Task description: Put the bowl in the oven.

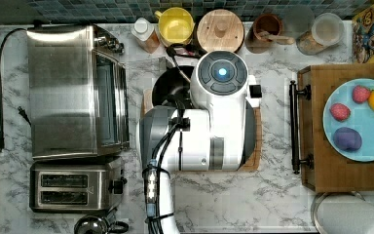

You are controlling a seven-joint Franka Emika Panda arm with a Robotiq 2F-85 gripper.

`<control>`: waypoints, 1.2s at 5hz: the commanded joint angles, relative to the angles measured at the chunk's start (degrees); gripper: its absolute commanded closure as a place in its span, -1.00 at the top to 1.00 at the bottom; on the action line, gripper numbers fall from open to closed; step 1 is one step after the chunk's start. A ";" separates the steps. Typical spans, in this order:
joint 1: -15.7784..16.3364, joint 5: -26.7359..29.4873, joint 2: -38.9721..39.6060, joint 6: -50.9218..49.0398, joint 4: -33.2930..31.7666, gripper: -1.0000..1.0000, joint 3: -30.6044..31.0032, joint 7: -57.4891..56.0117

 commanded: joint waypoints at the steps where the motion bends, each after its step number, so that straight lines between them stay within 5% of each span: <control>1: 0.10 -0.09 2.95 1.04 3.67 -1.00 1.07 -5.28; 4: 2.13 5.72 4.38 12.19 5.93 -1.00 4.28 -33.07; 6: 2.85 3.84 5.70 19.38 3.67 -1.00 6.73 -32.83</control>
